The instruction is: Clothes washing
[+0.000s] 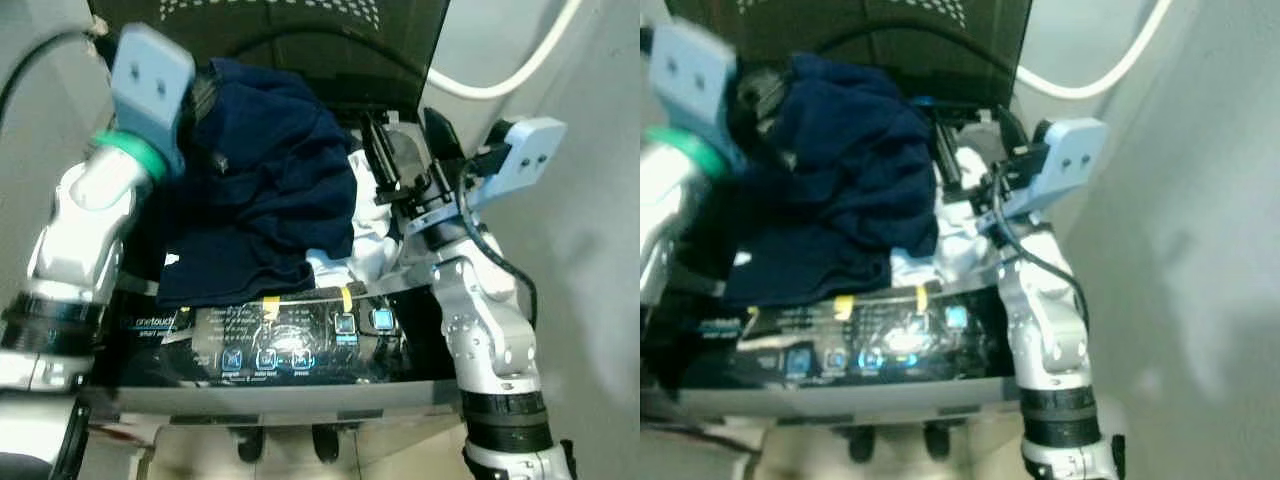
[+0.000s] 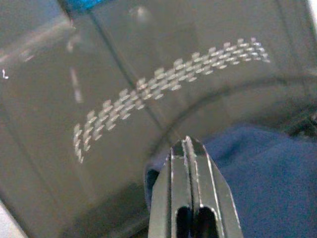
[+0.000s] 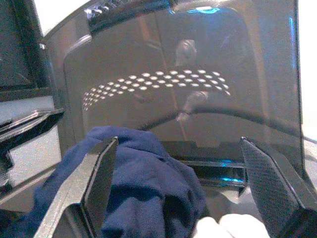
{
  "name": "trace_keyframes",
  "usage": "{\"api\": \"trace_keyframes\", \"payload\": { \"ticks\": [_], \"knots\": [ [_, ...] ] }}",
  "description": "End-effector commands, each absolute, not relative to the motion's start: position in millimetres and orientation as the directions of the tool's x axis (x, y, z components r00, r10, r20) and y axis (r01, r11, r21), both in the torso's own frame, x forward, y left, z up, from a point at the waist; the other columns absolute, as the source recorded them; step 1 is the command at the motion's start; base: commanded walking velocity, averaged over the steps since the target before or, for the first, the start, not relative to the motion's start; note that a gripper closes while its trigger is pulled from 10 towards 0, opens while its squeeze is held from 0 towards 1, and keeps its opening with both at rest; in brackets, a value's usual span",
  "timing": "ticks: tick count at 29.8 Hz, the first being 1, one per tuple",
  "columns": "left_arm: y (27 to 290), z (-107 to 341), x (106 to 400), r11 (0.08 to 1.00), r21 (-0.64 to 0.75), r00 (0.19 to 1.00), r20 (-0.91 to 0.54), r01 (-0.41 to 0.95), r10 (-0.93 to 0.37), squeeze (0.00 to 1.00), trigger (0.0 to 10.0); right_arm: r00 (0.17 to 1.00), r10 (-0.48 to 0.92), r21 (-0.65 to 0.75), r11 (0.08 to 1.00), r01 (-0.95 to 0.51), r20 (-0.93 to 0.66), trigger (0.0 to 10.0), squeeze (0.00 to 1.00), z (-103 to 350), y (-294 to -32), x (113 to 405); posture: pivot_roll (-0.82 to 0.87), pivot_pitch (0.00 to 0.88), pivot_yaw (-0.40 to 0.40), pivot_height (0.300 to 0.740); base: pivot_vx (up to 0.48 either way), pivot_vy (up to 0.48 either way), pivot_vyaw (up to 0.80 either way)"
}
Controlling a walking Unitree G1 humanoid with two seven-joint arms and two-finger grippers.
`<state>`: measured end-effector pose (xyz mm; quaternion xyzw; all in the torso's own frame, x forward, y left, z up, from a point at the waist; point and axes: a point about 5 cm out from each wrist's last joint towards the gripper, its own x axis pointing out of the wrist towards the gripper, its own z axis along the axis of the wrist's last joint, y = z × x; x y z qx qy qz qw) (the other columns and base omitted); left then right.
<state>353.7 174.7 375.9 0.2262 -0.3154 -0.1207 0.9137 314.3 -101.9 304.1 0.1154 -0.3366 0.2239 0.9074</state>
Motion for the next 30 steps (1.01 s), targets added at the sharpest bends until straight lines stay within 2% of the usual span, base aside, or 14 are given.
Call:
{"api": "trace_keyframes", "payload": {
  "ticks": [1, 4, 5, 7, 9, 11, 12, 15, 17, 22, 26, 28, 29, 30],
  "knots": [
    [178.5, 379.5, 365.9, 0.877, 0.481, 0.798, 0.522, 0.016, -0.301, 0.00, 0.0, 0.664, 0.325, 0.053, 0.875, -0.481, 0.673, 10.0, 0.00, 306.3, -103.0, 311.3, 0.04, 0.160, 0.021, 0.728, 0.000, 0.000, 0.00],
    [178.5, 379.5, 365.9, 0.877, 0.481, 0.798, 0.522, 0.016, -0.301, 0.00, 0.0, 0.664, 0.325, 0.053, 0.875, -0.481, 0.673, 10.0, 0.00, 306.3, -103.0, 311.3, 0.04, 0.160, 0.021, 0.728, 0.000, 0.000, 0.00],
    [173.7, 377.7, 380.7, 0.893, 0.434, 0.844, 0.430, 0.120, -0.322, 0.00, 10.0, 0.669, 0.311, 0.051, 0.885, -0.463, 0.675, 10.0, 0.00, 305.7, -107.1, 308.7, 0.03, 0.155, 0.034, 0.728, 0.000, 0.000, 0.00],
    [166.8, 373.5, 382.4, 0.890, 0.404, 0.832, 0.403, 0.212, -0.381, 0.00, 10.0, 0.672, 0.304, 0.051, 0.890, -0.454, 0.675, 10.0, 0.00, 305.2, -109.3, 307.2, 0.02, 0.155, 0.036, 0.728, 0.000, 0.000, 0.00],
    [144.5, 372.1, 360.0, 0.829, 0.466, 0.707, 0.471, 0.308, -0.527, 0.00, 10.0, 0.673, 0.297, 0.053, 0.893, -0.447, 0.677, 10.0, 0.00, 305.6, -113.7, 305.2, 0.02, 0.154, 0.033, 0.728, 0.000, 0.000, 0.00],
    [141.5, 372.4, 356.3, 0.820, 0.482, 0.686, 0.485, 0.308, -0.542, 0.00, 10.0, 0.673, 0.297, 0.053, 0.893, -0.447, 0.678, 10.0, 0.00, 305.7, -114.1, 305.0, 0.02, 0.154, 0.033, 0.728, 0.000, 0.000, 0.00],
    [133.9, 371.5, 344.6, 0.779, 0.585, 0.652, 0.504, 0.225, -0.566, 0.00, 10.0, 0.666, 0.323, 0.045, 0.881, -0.472, 0.672, 10.0, 0.00, 305.8, -113.7, 305.4, 0.04, 0.155, 0.026, 0.728, 0.000, 0.000, 0.00],
    [122.2, 368.4, 326.7, 0.738, 0.662, 0.597, 0.542, 0.131, -0.592, 0.00, 10.0, 0.650, 0.374, 0.032, 0.852, -0.523, 0.662, 10.0, 0.00, 306.1, -112.4, 306.2, 0.05, 0.156, 0.018, 0.728, 0.000, 0.000, 0.00],
    [116.6, 367.1, 314.7, 0.755, 0.641, 0.569, 0.571, 0.142, -0.592, 0.00, 10.0, 0.642, 0.395, 0.023, 0.841, -0.541, 0.657, 10.0, 0.00, 306.2, -111.3, 306.8, 0.06, 0.153, 0.012, 0.728, 0.000, 0.000, 0.00],
    [101.6, 352.4, 290.2, 0.765, 0.607, 0.545, 0.576, 0.214, -0.609, 0.00, 10.0, 0.660, 0.362, 0.065, 0.846, -0.529, 0.659, 10.0, 0.00, 303.5, -111.3, 309.7, 0.09, 0.147, 0.006, 0.728, 0.000, 0.000, 0.00],
    [106.0, 336.1, 288.7, 0.857, 0.444, 0.637, 0.588, 0.261, -0.499, 0.00, 10.0, 0.692, 0.252, 0.106, 0.896, -0.431, 0.677, 10.0, 0.00, 302.0, -113.8, 313.1, 0.11, 0.130, 0.000, 0.728, 0.000, 0.000, 0.00],
    [106.0, 336.1, 288.7, 0.857, 0.444, 0.637, 0.588, 0.261, -0.499, 0.00, 10.0, 0.692, 0.252, 0.106, 0.896, -0.431, 0.677, 10.0, 0.00, 302.0, -113.8, 313.1, 0.11, 0.130, 0.000, 0.728, 0.000, 0.000, 0.00],
    [117.6, 332.0, 293.4, 0.917, 0.310, 0.696, 0.601, 0.250, -0.393, 0.00, 10.0, 0.689, 0.229, 0.083, 0.918, -0.388, 0.687, 10.0, 0.00, 302.3, -112.7, 313.6, 0.11, 0.123, -0.004, 0.728, 0.000, 0.000, 0.00],
    [117.6, 332.0, 293.4, 0.917, 0.310, 0.696, 0.601, 0.250, -0.393, 0.00, 10.0, 0.689, 0.229, 0.083, 0.918, -0.388, 0.687, 10.0, 0.00, 302.3, -112.7, 313.6, 0.11, 0.123, -0.004, 0.728, 0.000, 0.000, 0.00]
  ]
}}
